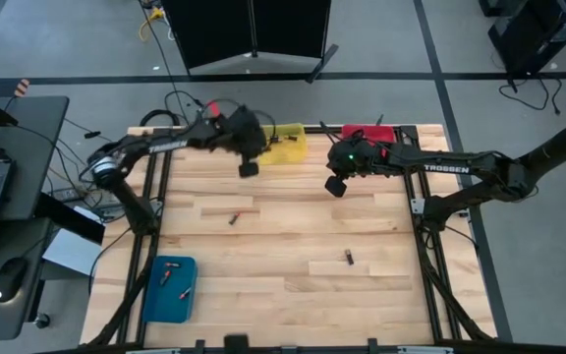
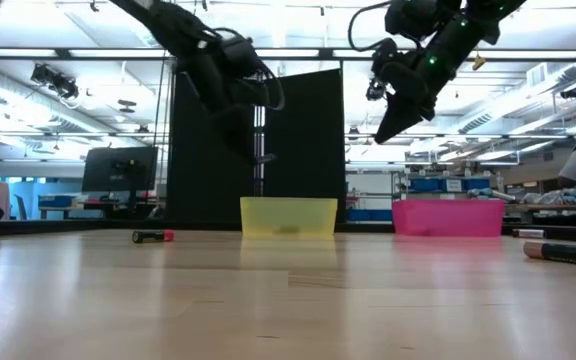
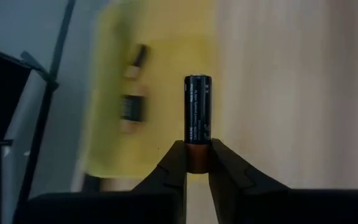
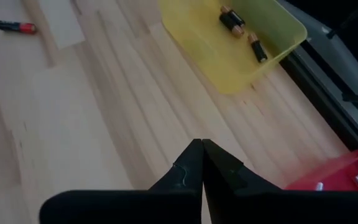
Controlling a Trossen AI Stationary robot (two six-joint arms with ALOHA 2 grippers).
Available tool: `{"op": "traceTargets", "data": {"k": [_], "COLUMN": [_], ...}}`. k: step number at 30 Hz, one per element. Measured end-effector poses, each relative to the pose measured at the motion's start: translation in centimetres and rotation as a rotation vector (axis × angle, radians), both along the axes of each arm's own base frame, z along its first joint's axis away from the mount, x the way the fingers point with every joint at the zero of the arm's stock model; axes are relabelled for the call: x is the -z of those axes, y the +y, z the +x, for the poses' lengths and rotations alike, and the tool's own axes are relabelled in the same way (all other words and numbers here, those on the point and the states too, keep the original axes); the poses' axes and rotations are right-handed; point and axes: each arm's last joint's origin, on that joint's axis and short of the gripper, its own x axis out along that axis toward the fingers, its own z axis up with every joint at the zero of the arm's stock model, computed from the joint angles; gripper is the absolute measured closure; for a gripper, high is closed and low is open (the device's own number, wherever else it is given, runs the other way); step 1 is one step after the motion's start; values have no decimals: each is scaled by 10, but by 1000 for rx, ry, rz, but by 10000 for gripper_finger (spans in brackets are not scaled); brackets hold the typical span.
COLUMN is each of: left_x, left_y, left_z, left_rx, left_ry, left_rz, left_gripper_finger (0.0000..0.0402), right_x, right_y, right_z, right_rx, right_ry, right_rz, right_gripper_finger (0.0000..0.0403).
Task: Sort batteries
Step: Put the black-brown battery into the yellow bin
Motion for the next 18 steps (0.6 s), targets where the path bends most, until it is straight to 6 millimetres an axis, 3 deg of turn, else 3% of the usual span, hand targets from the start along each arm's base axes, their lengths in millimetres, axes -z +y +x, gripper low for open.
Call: {"op": "traceTargets", "data": {"k": [6, 10, 13, 18], "left_x": [4, 15, 26, 38], "left_y": [63, 93, 105, 107], "left_z": [29, 46, 56, 63], "left_rx": [-15, -7, -11, 1], "left_ry": [56, 107, 151, 202], "left_rz": [-52, -123, -162, -205], "left_gripper_finger": [356, 356, 356, 356], "right_x": [3, 10, 14, 20], "right_y": [2, 2, 2, 3], "right_z": [3, 2, 1, 0], "right_rx": [-14, -15, -16, -17], "right_ry": [-38, -45, -39, -32], "right_rz": [-17, -19, -18, -16], "right_gripper_finger": [390, 390, 390, 390]}}
